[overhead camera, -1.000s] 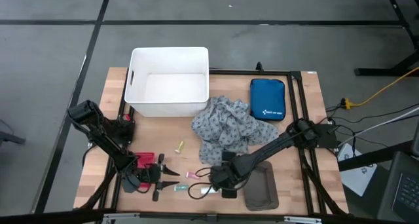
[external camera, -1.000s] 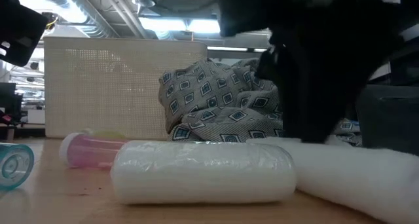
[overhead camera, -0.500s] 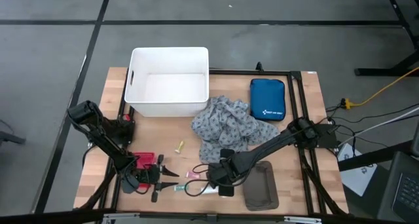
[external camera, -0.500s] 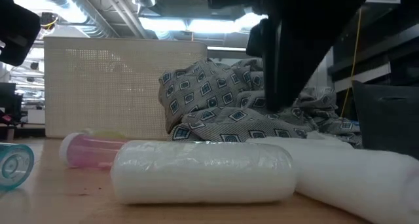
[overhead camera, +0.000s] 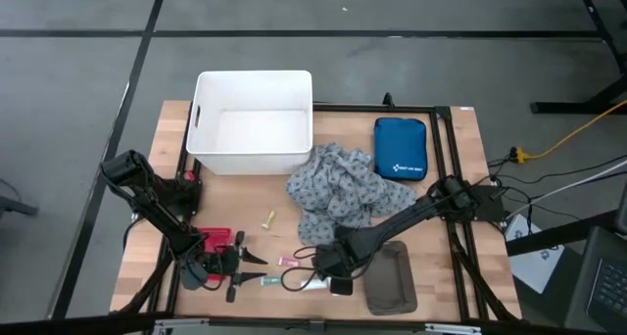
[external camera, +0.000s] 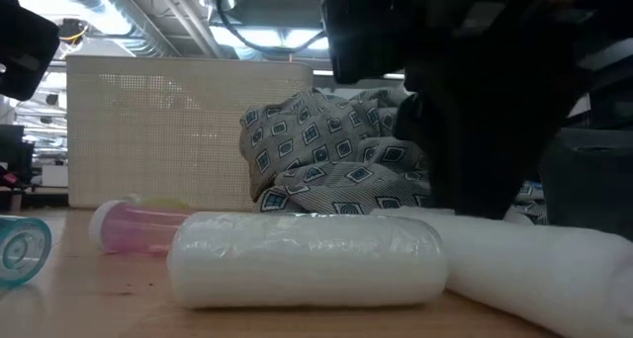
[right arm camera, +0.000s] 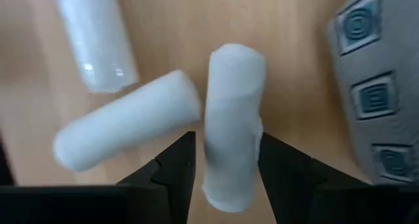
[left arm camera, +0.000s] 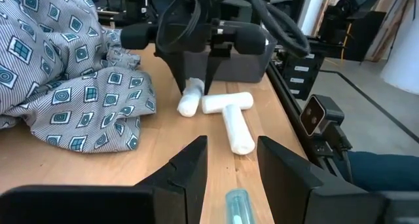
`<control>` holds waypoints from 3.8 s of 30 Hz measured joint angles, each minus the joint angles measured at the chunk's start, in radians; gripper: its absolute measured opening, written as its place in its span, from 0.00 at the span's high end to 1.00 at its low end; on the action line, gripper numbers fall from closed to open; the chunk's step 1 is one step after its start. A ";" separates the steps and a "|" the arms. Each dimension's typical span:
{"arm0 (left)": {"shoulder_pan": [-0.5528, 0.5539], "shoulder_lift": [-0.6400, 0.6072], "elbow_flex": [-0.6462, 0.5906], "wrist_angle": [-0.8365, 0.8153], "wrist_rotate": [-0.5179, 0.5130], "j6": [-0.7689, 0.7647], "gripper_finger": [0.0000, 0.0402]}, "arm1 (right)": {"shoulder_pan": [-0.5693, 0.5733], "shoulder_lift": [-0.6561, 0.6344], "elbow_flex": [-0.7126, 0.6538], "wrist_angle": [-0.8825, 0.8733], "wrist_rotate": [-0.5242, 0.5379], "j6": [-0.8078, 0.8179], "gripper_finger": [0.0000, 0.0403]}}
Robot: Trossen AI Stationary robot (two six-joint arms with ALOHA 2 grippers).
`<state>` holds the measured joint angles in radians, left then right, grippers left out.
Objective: Pick & Place Medicine items
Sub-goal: Put the top white rolled gauze into the black bin, then put the right white rolled gauze into the black bin
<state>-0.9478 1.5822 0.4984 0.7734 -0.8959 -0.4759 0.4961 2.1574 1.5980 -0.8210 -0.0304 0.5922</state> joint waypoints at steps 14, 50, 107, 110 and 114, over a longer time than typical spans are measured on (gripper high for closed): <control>0.000 0.000 0.000 -0.008 0.000 -0.008 0.68 | 0.000 0.000 -0.007 0.010 0.039 0.041 0.73; -0.014 0.000 0.000 -0.014 -0.001 -0.026 0.68 | 0.132 -0.332 0.127 -0.594 0.303 0.245 0.91; -0.013 0.000 0.000 -0.013 -0.001 -0.038 0.68 | 0.076 -0.187 0.109 -0.062 0.144 0.393 0.64; -0.013 0.000 0.000 -0.013 -0.001 -0.038 0.68 | 0.071 -0.140 0.109 -0.050 0.087 0.394 0.64; -0.013 0.000 0.000 -0.013 -0.001 -0.038 0.68 | 0.067 -0.088 0.109 -0.038 0.044 0.392 0.64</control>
<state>-0.9607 1.5825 0.4980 0.7601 -0.8967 -0.5137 0.5633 2.0695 1.7065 -0.8589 0.0134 0.9846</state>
